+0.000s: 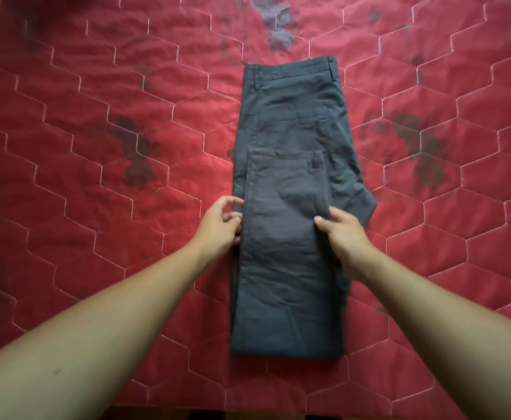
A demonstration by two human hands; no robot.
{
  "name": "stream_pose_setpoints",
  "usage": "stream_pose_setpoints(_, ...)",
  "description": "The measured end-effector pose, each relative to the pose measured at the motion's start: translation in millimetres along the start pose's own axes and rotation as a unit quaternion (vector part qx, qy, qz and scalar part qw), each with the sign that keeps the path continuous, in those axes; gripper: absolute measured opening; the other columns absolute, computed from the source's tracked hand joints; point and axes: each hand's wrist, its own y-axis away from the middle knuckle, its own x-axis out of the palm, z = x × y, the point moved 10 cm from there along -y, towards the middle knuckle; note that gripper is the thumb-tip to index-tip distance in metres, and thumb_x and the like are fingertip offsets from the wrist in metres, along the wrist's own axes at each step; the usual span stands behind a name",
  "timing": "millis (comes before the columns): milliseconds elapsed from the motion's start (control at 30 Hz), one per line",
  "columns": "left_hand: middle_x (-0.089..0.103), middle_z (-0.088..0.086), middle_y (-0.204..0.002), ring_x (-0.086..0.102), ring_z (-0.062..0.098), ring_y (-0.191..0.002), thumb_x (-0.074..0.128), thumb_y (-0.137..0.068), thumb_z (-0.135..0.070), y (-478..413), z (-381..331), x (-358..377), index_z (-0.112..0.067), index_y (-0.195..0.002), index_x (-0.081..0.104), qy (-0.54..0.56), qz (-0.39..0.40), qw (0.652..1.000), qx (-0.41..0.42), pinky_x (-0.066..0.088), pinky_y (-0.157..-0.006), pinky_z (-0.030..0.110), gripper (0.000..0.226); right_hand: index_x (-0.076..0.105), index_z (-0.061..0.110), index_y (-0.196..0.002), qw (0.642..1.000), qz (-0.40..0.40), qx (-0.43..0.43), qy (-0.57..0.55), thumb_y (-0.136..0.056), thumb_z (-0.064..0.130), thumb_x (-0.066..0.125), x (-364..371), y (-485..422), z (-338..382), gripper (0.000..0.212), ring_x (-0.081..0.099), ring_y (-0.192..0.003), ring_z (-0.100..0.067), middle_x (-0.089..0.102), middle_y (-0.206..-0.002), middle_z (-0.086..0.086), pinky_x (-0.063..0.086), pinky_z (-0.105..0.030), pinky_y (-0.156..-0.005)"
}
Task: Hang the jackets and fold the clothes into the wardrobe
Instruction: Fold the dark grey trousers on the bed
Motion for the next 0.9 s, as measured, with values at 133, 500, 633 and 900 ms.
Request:
stream_pose_setpoints(133, 0.063, 0.003, -0.086, 0.06, 0.009, -0.065, 0.044, -0.099, 0.006, -48.6, -57.4, -7.0, -0.017, -0.124, 0.05, 0.041, -0.015, 0.999, 0.004, 0.053, -0.053, 0.02, 0.035, 0.071, 0.013, -0.106, 0.998, 0.0, -0.07, -0.003, -0.098, -0.001, 0.055, 6.2, -49.5, 76.4, 0.023, 0.07, -0.098, -0.02, 0.074, -0.105, -0.005, 0.055, -0.038, -0.099)
stream_pose_setpoints(500, 0.063, -0.001, -0.083, 0.056, -0.002, -0.061, 0.052, -0.083, 0.02, -68.6, -48.9, 7.1, -0.018, -0.092, 0.066, -0.015, -0.04, 0.997, 0.057, 0.043, -0.055, 0.009, 0.041, 0.073, 0.008, -0.111, 0.994, -0.042, -0.065, 0.072, -0.1, 0.009, 0.056, 8.6, -85.8, 75.0, 0.02, 0.068, -0.103, -0.02, 0.074, -0.107, -0.005, 0.054, -0.035, -0.094)
stream_pose_setpoints(633, 0.069, -0.004, -0.09, 0.063, -0.003, -0.075, 0.051, -0.082, 0.022, -103.5, -87.0, -0.9, -0.01, -0.107, 0.069, -0.004, -0.067, 0.993, 0.092, 0.049, -0.07, 0.009, 0.045, 0.073, 0.013, -0.097, 0.993, -0.047, -0.091, 0.066, -0.097, 0.013, 0.059, 11.8, -123.9, 115.7, 0.014, 0.071, -0.099, -0.022, 0.076, -0.102, -0.007, 0.056, -0.041, -0.09)
stream_pose_setpoints(900, 0.069, -0.005, -0.101, 0.062, 0.017, -0.104, 0.055, -0.09, 0.013, -79.1, -31.0, -1.4, -0.02, -0.107, 0.071, 0.096, -0.035, 0.995, 0.012, 0.049, -0.099, 0.036, 0.041, 0.071, 0.002, -0.118, 0.989, 0.086, 0.073, -0.1, -0.098, 0.019, 0.062, 18.2, -79.6, 45.6, 0.028, 0.074, -0.099, -0.027, 0.076, -0.109, -0.015, 0.059, -0.039, -0.084)
